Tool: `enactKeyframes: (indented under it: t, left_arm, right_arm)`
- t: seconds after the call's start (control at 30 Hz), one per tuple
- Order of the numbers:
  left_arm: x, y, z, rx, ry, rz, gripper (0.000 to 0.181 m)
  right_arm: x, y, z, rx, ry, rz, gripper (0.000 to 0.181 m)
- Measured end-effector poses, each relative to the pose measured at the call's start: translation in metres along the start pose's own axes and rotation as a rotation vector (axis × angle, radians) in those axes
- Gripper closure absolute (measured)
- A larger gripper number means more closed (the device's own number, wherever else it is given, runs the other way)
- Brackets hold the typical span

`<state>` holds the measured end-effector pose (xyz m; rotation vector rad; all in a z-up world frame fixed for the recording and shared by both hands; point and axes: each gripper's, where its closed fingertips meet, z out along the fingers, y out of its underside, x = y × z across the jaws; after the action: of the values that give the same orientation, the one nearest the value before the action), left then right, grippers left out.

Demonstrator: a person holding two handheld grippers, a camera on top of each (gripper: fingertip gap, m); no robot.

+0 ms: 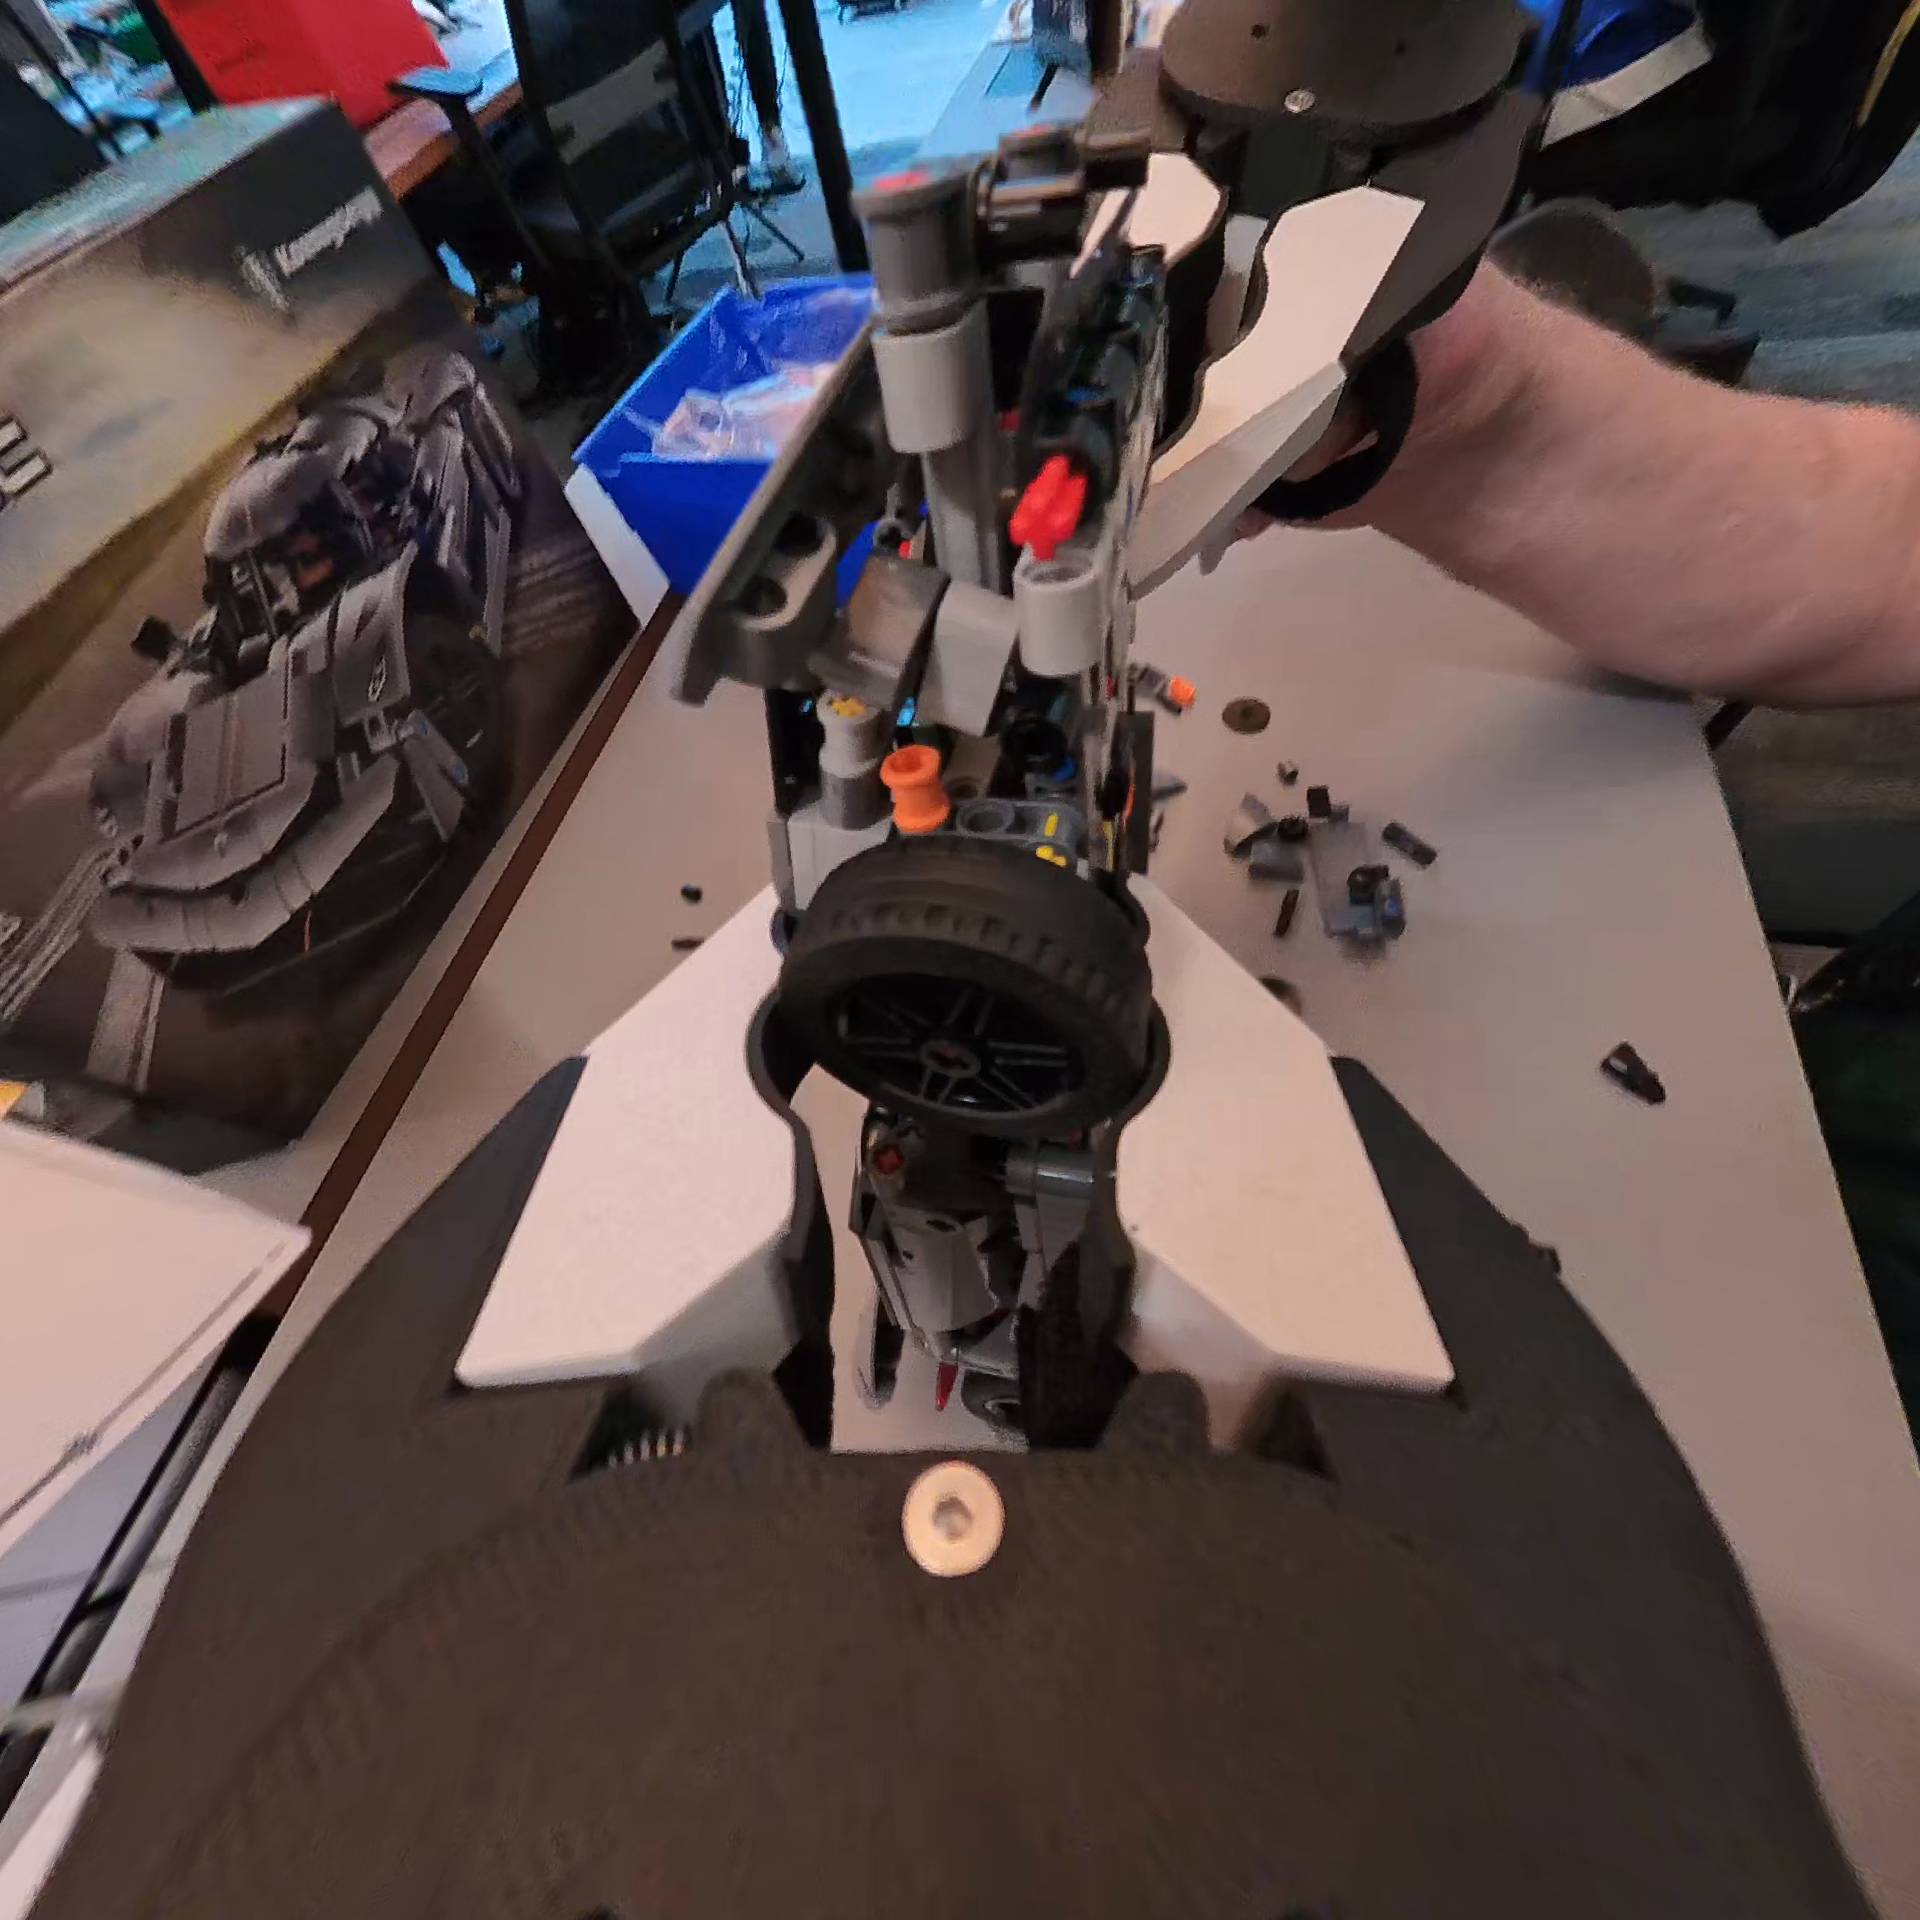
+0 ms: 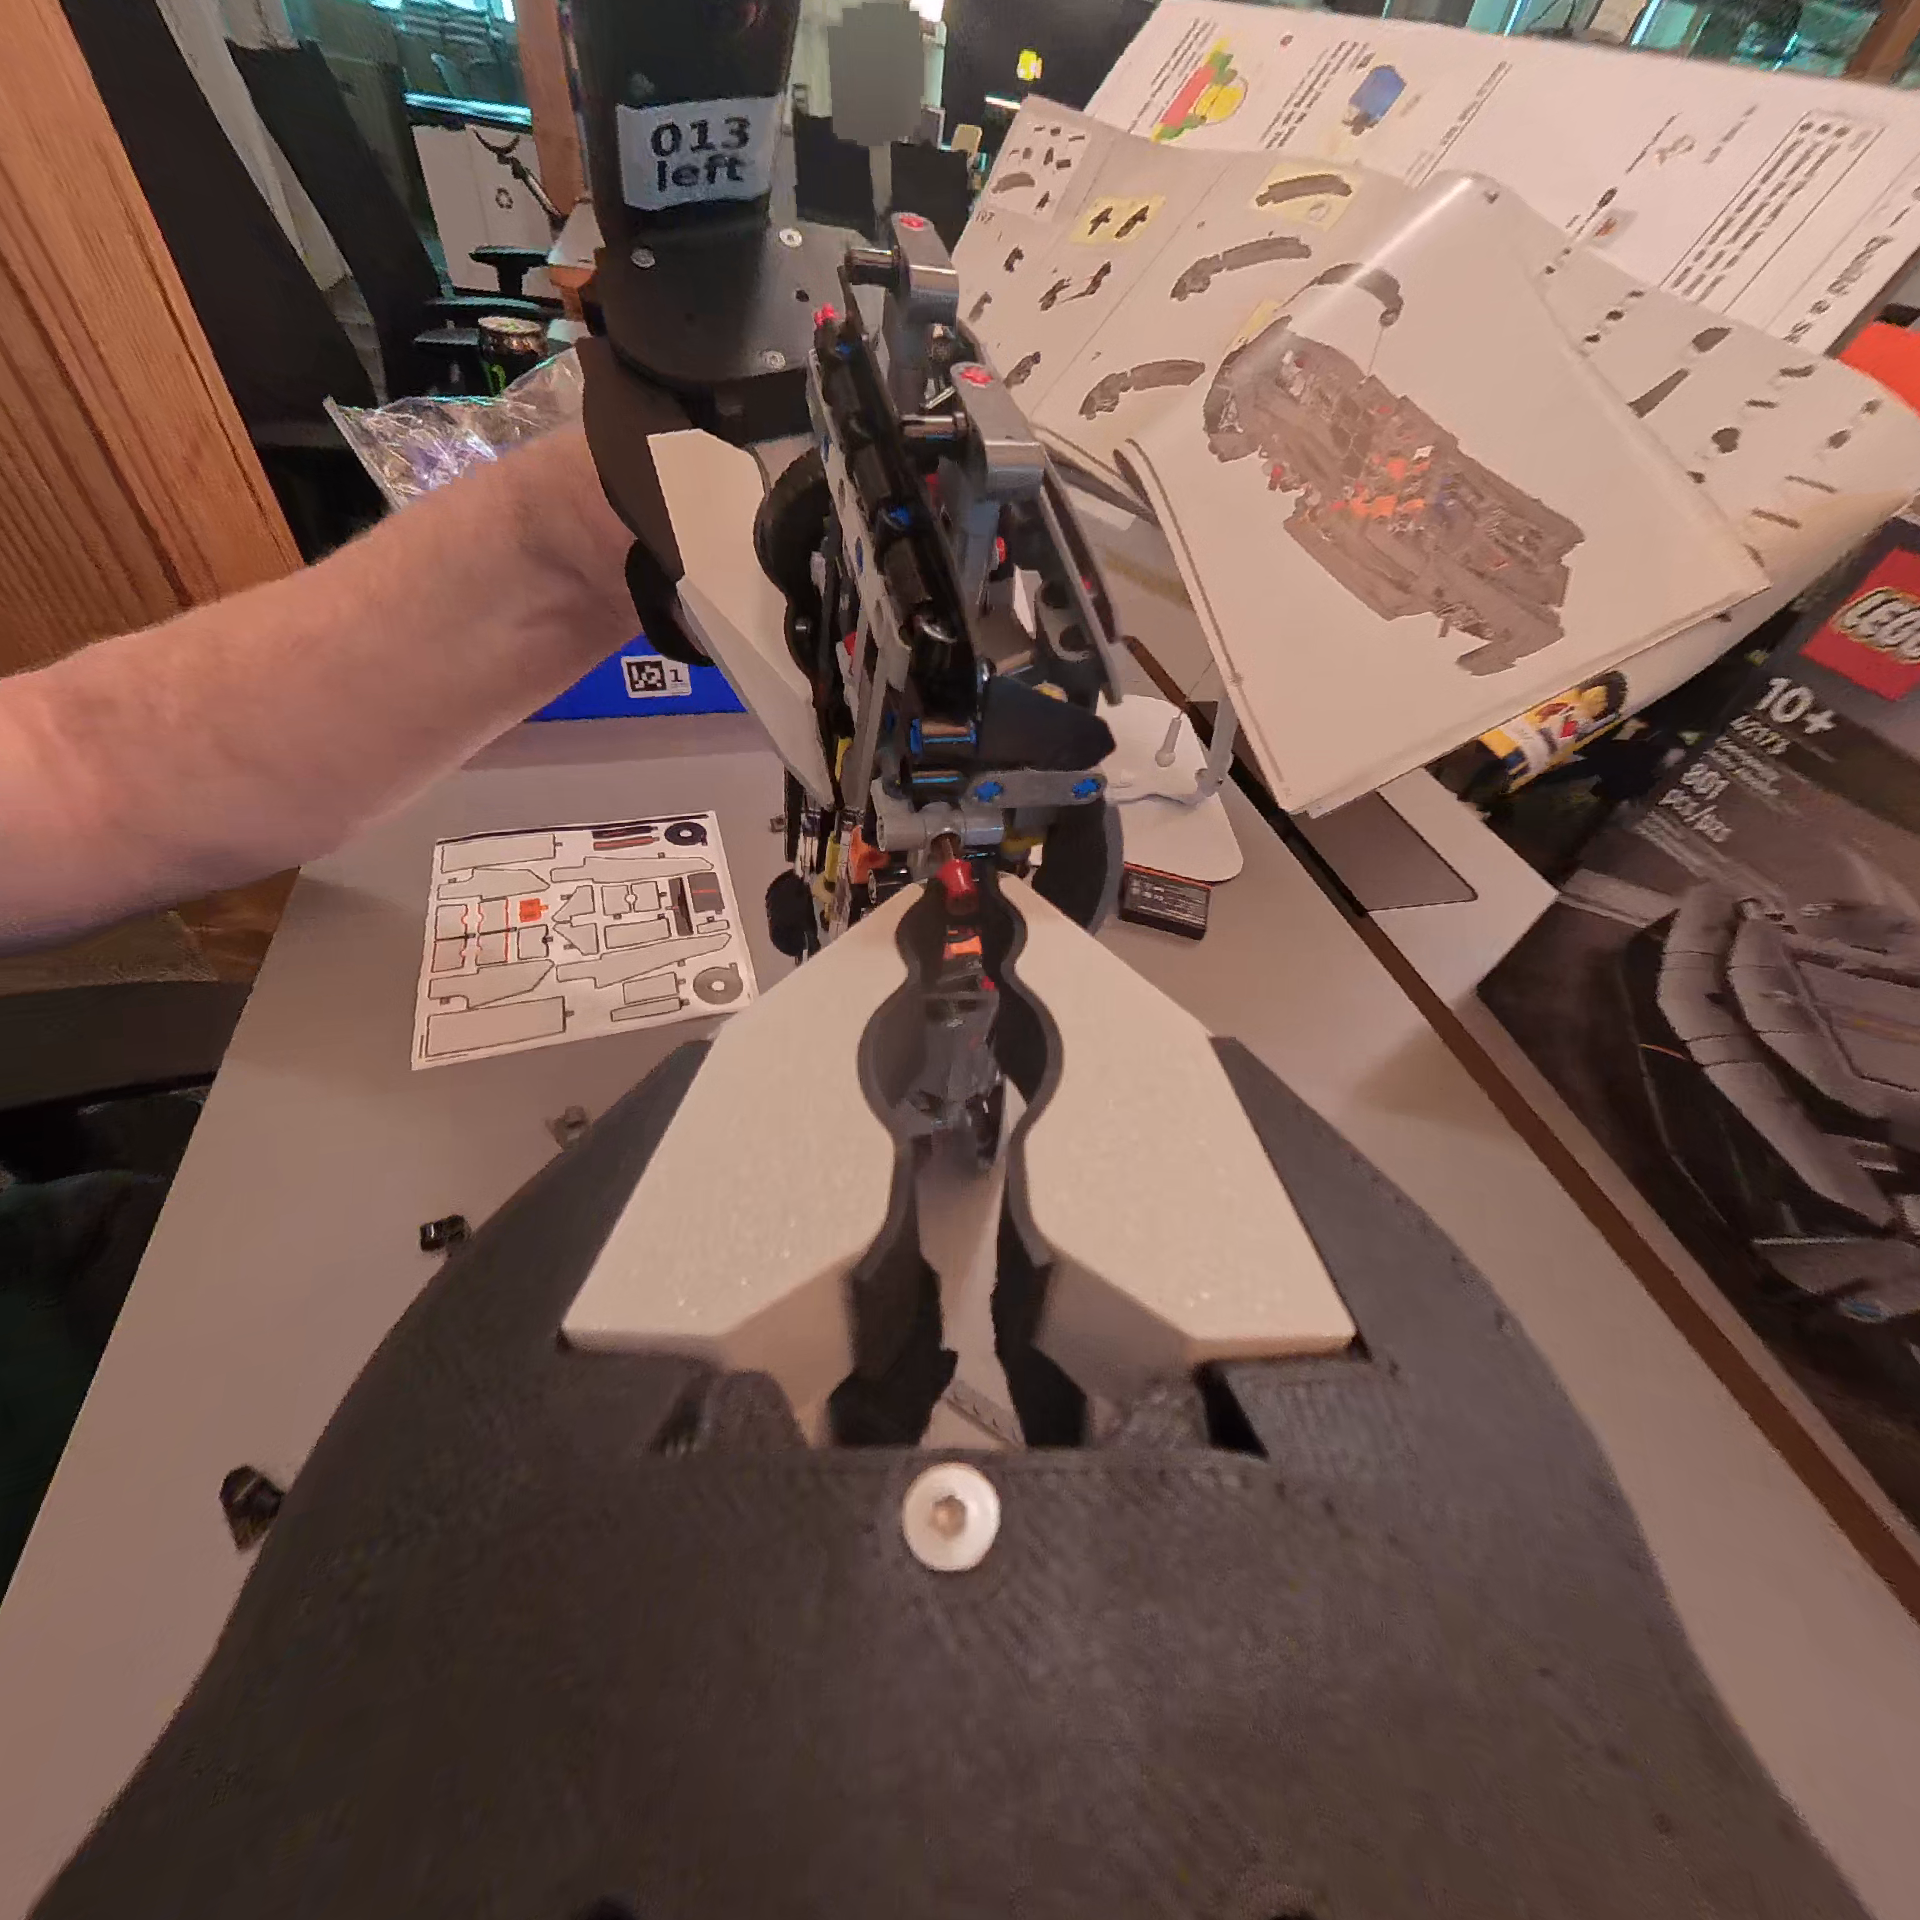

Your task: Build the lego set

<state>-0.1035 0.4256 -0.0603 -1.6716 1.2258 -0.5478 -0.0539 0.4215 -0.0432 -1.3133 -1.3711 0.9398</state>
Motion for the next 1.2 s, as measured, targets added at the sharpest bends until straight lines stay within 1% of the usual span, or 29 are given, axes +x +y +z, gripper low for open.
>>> enactKeyframes:
  t: [0.13,0.33,0.47,0.6,0.7,0.77,0.8,0.83,0.9,0.93,0.97,1.0,1.03,1.1,1.2]
  left_arm:
    - [-0.002,0.02,-0.007,-0.069,-0.017,0.011,0.129]
    - [0.001,0.023,-0.01,-0.065,-0.019,0.03,0.128]
    - [0.002,0.023,-0.011,-0.032,-0.011,0.03,0.127]
    - [0.002,0.023,-0.01,0.001,-0.05,0.043,0.126]
    - [-0.003,0.02,-0.013,0.032,-0.132,0.049,0.118]
    - [-0.006,0.013,-0.021,0.096,-0.201,0.047,0.11]
    - [-0.005,0.008,-0.027,0.139,-0.238,0.051,0.11]
    - [-0.003,0.005,-0.033,0.172,-0.283,0.064,0.111]
    - [-0.004,0.002,-0.046,0.218,-0.417,0.077,0.118]
    - [-0.003,0.002,-0.051,0.222,-0.485,0.086,0.125]
    - [-0.004,0.002,-0.056,0.228,-0.569,0.103,0.125]
    - [-0.001,0.001,-0.057,0.228,-0.616,0.128,0.131]
    - [0.001,0.001,-0.056,0.213,-0.654,0.147,0.13]
    - [0.001,0.0,-0.057,0.194,-0.699,0.152,0.13]
    - [0.001,-0.001,-0.057,0.201,-0.691,0.156,0.132]
  right_arm:
    - [-0.005,0.013,0.018,-0.015,-0.018,0.004,0.178]
    - [-0.01,0.013,0.02,0.032,-0.06,0.032,0.177]
    - [-0.012,0.014,0.021,0.048,-0.072,0.041,0.177]
    - [-0.01,0.014,0.021,0.062,-0.072,0.053,0.177]
    - [-0.009,0.014,0.021,0.059,-0.059,0.053,0.177]
    - [-0.009,0.014,0.021,0.057,-0.055,0.057,0.177]
    - [-0.009,0.014,0.021,0.056,-0.051,0.058,0.177]
    - [-0.009,0.014,0.021,0.056,-0.047,0.059,0.178]
    - [-0.008,0.013,0.022,0.055,-0.035,0.066,0.178]
    - [-0.008,0.013,0.023,0.055,-0.034,0.07,0.178]
    - [-0.008,0.012,0.024,0.057,-0.033,0.071,0.177]
    - [-0.008,0.012,0.024,0.058,-0.03,0.07,0.177]
    - [-0.008,0.012,0.025,0.058,-0.03,0.07,0.177]
    - [-0.008,0.012,0.025,0.06,-0.026,0.07,0.177]
    - [-0.009,0.013,0.024,0.059,-0.016,0.063,0.177]
